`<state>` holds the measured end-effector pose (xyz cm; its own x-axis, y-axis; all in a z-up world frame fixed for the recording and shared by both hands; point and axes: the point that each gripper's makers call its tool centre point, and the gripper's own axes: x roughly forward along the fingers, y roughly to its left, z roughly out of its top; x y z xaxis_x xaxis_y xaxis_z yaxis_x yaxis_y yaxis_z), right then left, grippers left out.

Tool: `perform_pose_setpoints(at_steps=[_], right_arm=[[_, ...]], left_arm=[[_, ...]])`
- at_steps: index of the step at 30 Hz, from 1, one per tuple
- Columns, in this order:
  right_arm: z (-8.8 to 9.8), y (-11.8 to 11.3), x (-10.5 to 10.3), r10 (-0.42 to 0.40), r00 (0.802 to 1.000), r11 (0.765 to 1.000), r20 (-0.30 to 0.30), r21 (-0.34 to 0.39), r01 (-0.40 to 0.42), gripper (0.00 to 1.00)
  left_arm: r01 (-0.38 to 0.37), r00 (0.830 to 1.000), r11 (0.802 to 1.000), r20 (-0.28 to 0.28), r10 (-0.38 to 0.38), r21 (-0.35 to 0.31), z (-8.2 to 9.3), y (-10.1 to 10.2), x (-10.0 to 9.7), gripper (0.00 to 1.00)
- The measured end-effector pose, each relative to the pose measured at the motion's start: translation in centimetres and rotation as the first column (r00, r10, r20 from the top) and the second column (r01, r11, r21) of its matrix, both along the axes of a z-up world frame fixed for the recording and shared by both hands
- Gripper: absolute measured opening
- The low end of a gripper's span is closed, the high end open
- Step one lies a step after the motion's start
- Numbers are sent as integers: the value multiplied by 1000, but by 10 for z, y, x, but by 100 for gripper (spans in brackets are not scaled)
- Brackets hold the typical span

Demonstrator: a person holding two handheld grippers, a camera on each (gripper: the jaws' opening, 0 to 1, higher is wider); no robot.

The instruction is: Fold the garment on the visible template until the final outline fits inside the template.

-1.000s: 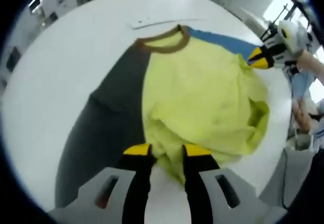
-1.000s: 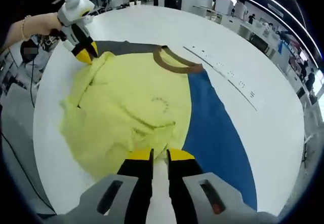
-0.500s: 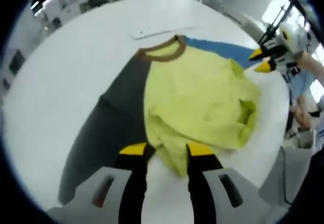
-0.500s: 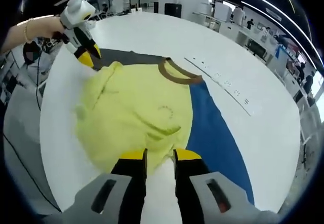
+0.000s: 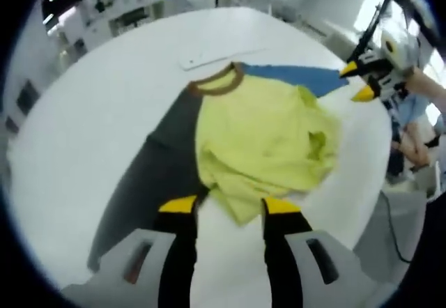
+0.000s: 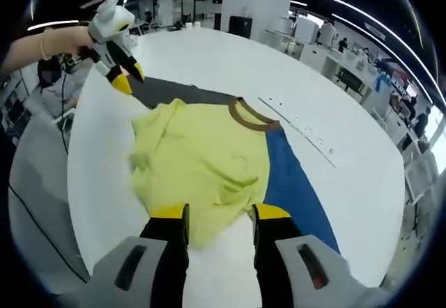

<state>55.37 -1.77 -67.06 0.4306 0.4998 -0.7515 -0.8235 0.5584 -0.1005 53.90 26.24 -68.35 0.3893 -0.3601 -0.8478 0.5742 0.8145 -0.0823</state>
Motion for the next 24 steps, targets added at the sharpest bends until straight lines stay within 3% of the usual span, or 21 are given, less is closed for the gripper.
perform_pose_setpoints(at_steps=[13,19,24], right_arm=[[39,4,-44,-23,998,997,52,79,19,50],[53,0,-67,-32,997,996,68,82,26,59],[68,-6,-84,-56,995,993,83,104,47,66]], left_arm=[[52,994,998,103,-48,-36,43,-6,-38,43],[117,981,993,156,-113,-15,59,-5,-57,50],[124,971,992,208,-116,-28,78,-4,-69,55]])
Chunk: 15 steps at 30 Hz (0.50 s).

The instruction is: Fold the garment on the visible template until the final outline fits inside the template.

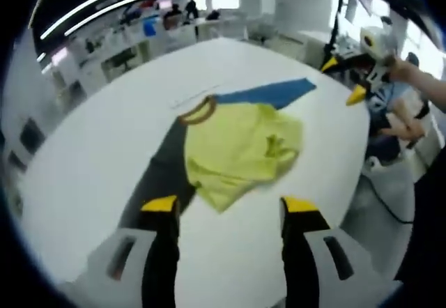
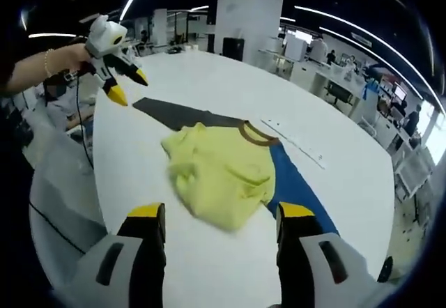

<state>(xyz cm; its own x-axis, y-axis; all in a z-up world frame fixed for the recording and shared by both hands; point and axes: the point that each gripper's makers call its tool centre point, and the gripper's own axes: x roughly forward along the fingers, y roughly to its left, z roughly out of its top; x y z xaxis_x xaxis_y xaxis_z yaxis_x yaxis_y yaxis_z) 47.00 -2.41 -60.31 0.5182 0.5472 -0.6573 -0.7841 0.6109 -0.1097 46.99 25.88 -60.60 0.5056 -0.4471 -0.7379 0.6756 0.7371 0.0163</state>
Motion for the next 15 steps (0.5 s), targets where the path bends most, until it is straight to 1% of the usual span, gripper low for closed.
perform_pose_setpoints(at_steps=[3,6,10,15], right_arm=[[8,-2,-11,3,1000,1000,15,-1,-3,70],[15,-5,-23,3,1000,1000,26,-6,-3,74],[26,-7,-37,-7,1000,1000,30,28,6,79],[39,-11,-52,-26,999,998,32,61,24,87]], left_arm=[[6,999,1000,35,-5,-21,14,-3,-9,58],[4,998,999,64,-2,-35,24,-4,-17,61],[-12,997,999,81,16,-52,31,-1,-30,64],[-42,995,996,83,49,-74,34,5,-47,66]])
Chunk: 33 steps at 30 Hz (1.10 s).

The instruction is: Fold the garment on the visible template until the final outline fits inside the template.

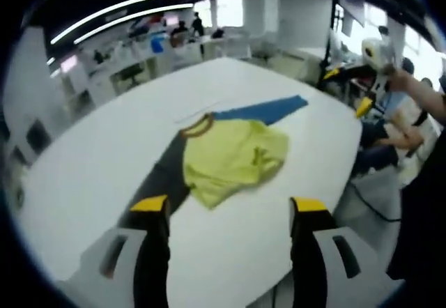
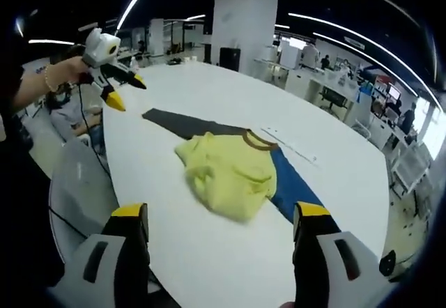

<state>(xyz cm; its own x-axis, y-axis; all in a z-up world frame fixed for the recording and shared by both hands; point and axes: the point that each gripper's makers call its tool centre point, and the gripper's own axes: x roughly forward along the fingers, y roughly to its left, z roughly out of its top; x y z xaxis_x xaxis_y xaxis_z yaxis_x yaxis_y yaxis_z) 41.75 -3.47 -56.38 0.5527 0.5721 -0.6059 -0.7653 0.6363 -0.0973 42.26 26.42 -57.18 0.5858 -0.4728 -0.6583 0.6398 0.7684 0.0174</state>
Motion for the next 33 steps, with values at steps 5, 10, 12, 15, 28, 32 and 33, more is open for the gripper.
perform_pose_setpoints(at_steps=[5,10,12,15,28,32,33], right_arm=[[9,-8,-15,-20,1000,1000,1,20,20,94],[19,-20,-27,-69,998,995,-4,73,70,96],[22,-24,-31,-81,997,992,-2,96,81,96],[26,-31,-35,-115,993,982,-7,153,115,97],[10,-52,-58,-167,984,971,-62,161,175,99],[9,-56,-65,-185,979,961,-86,192,198,99],[10,-57,-66,-191,978,958,-88,199,205,99]], left_arm=[[-37,999,999,1,37,-32,6,6,-17,68],[-79,997,995,-4,79,-56,11,15,-33,69],[-103,995,989,-4,103,-105,16,16,-38,69],[-128,992,982,-12,127,-141,19,21,-47,71],[-197,980,971,8,200,-134,21,39,-66,83],[-209,978,969,-4,211,-135,18,44,-70,88],[-215,976,968,-12,215,-129,16,45,-71,89]])
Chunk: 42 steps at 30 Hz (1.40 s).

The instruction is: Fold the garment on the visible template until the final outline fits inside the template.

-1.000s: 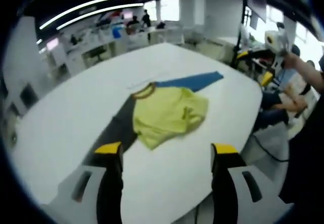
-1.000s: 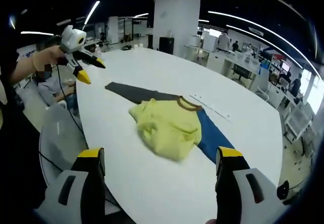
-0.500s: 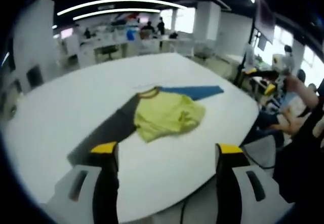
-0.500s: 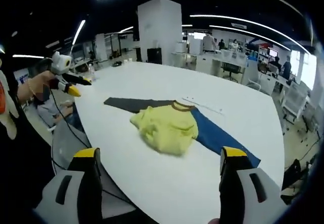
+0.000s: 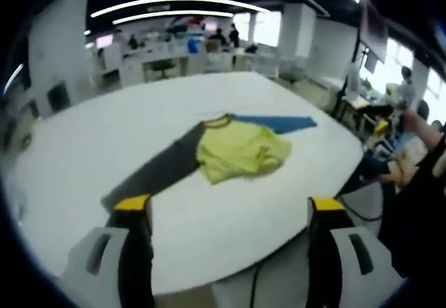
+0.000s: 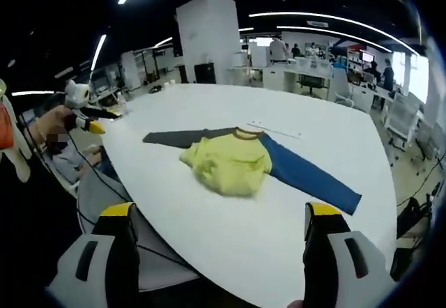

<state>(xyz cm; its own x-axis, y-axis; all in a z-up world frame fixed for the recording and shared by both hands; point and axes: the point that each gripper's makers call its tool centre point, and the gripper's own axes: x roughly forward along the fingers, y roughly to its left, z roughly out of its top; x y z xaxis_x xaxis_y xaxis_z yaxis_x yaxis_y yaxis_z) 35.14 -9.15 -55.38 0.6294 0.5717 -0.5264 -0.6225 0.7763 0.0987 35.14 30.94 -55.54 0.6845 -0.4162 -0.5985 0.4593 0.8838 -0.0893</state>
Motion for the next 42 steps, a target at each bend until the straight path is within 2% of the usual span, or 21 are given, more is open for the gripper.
perform_pose_setpoints(at_steps=[2,7,17,42], right_arm=[[1,-5,-1,-13,1000,1000,5,5,13,99],[-1,-10,-4,-34,999,999,1,10,34,99],[-11,-11,-6,-43,999,999,-19,3,43,99],[-15,-12,4,-45,998,999,-39,-10,44,96]], left_arm=[[-2,1000,1000,-18,2,6,-4,1,-3,92],[-24,1000,1000,-18,23,-12,-6,3,-3,99],[-9,999,1000,-32,9,-5,-7,1,-4,99],[16,999,1000,-45,-15,6,-12,-2,9,99]])
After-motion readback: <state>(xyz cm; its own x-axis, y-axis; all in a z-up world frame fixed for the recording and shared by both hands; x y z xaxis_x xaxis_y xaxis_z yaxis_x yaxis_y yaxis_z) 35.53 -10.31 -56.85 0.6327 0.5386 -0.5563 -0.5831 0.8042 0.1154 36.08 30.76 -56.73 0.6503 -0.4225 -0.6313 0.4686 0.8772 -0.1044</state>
